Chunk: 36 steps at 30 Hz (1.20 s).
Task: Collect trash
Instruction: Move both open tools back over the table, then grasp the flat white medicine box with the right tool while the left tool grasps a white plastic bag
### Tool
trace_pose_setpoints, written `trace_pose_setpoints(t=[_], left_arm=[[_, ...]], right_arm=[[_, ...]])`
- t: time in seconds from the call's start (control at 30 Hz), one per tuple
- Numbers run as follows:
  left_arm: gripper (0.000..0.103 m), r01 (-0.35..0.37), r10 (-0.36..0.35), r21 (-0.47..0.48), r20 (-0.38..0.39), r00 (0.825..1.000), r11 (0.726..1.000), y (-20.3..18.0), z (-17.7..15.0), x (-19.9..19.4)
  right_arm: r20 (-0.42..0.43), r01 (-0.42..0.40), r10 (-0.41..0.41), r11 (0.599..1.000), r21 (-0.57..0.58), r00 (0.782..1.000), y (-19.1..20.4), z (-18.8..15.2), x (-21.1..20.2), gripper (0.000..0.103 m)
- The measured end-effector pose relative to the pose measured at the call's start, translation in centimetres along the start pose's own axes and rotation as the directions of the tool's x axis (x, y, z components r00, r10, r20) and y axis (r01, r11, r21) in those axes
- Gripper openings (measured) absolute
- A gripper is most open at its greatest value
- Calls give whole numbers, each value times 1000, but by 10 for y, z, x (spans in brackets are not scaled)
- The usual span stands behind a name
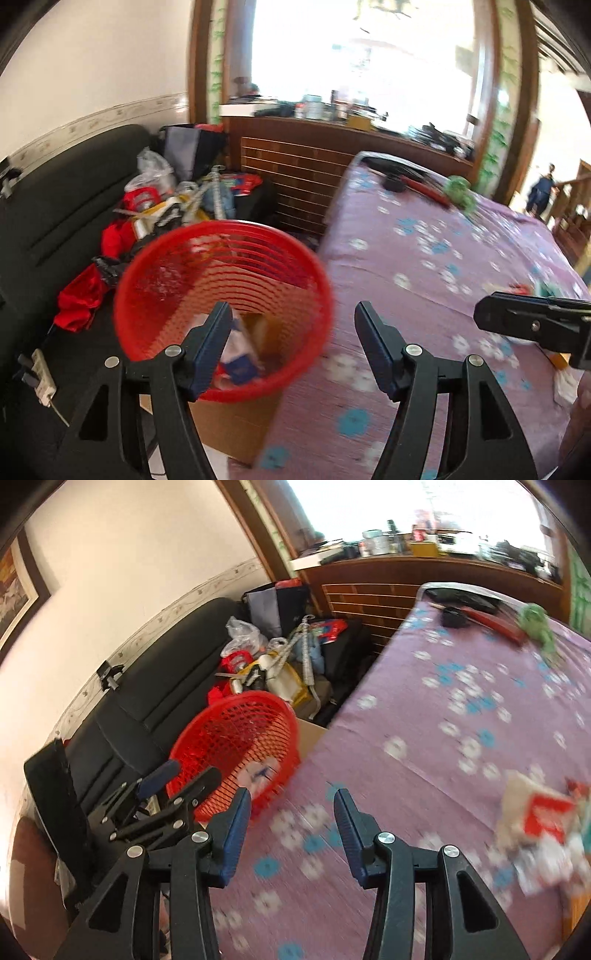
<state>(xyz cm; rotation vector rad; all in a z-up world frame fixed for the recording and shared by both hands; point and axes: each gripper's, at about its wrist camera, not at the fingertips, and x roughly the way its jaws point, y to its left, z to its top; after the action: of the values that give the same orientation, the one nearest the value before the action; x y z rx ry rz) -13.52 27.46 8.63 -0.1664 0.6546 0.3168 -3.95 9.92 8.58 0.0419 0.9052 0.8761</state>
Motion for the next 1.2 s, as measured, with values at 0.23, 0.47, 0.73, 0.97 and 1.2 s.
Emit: trace_pose_setpoints(t=[0.23,0.47,0.73,0.97,1.2], left_arm=[[68,101,-98,109,-31,995,989,-75,-12,-2],[68,192,-178,238,-78,981,952,-150,-27,-2],[73,268,-241,335,-123,963,903,-213,-34,6],[75,288,-252,401,-142,957,870,-247,-42,6],[76,282,-247,437,-136,959,854,-258,-43,4]], right_arm=[[53,51,-57,994,99,997,-59,-46,-67,51],[155,251,-291,939,234,944,-122,-110,-154,51],[96,444,-527,789,425,844,-183,-179,-218,50],[46,408,-475,798,443,879,-194,-199,-203,50],[44,431,-487,807,404,872,-200,-206,-191,11]])
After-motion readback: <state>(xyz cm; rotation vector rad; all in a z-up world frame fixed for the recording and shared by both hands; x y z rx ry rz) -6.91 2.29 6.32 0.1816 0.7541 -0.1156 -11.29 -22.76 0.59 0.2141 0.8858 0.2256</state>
